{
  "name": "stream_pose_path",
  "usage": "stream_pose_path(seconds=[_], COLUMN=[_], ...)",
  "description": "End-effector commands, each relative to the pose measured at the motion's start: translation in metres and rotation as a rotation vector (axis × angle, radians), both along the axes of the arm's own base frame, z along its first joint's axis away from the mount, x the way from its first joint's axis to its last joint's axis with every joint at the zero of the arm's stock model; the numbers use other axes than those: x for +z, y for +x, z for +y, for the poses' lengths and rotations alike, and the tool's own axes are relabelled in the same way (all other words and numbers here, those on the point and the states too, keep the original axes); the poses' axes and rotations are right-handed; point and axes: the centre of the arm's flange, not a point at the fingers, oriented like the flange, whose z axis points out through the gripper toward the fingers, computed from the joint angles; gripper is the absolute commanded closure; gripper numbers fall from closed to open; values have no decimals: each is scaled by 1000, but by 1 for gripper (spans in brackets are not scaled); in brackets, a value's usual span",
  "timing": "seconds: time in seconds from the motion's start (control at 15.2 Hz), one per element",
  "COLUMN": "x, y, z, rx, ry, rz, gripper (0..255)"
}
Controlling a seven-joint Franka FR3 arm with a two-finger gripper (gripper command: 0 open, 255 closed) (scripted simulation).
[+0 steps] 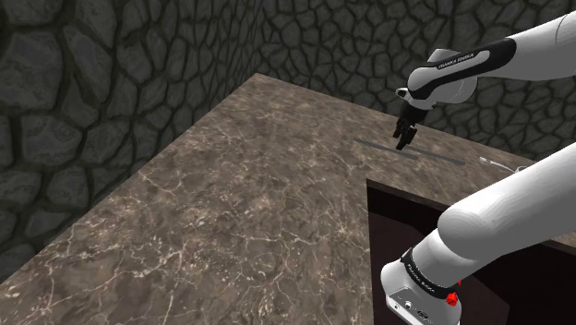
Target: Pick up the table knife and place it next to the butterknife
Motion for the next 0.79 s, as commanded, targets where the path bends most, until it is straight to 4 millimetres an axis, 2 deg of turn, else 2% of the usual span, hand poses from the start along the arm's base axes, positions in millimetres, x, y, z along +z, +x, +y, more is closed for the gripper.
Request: stream_pose_path(seconds=[0.0,0.2,0.73], x=[13,50,50], y=[1,2,2], z=[0,1,1], rx=[0,0,0], ry=[0,0,0], rz=[0,0,0], gripper=[0,0,0])
